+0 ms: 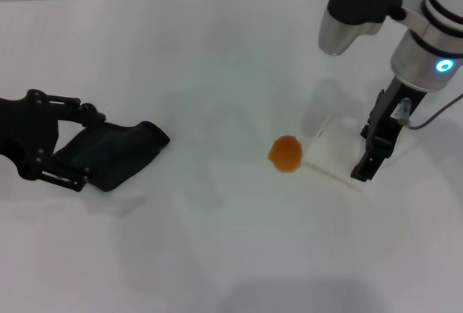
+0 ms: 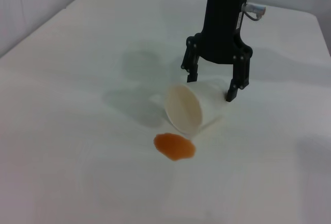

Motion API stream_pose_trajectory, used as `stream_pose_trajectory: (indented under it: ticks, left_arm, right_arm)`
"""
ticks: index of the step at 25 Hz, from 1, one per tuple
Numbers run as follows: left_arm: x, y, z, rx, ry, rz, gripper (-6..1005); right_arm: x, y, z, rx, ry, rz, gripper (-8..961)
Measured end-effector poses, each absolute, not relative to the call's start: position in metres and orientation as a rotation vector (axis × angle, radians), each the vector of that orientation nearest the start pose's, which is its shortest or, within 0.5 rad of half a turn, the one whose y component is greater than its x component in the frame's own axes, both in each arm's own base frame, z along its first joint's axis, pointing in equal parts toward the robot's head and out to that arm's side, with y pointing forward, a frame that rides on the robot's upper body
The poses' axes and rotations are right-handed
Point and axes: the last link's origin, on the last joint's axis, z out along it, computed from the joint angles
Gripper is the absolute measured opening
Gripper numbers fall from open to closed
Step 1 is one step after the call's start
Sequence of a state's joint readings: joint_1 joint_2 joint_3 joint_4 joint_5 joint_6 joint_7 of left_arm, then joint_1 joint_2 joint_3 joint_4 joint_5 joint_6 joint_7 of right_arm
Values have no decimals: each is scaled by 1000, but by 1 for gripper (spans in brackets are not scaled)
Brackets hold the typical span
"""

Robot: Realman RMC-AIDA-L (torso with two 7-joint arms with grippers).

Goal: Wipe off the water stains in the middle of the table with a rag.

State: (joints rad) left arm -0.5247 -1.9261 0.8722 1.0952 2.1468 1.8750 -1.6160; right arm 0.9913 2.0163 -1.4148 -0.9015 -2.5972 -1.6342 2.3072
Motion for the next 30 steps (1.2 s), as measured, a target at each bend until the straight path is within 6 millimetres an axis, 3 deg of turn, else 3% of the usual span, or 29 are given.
stream_pose_trajectory:
  ticks: [10,19,30]
  left_arm:
    - [-238,323,81,-3041,-344,-138,890]
    - [-239,323,76,-3040,-352,-121,892]
    - [-239,323,75,-3038,-354,-120,892]
  right_arm:
    - [150,392,-37,-2788,523,-959,797]
    - [163,391,-43,-2775,509,-965,795]
    - [165,391,-44,-2784,482,-949,793]
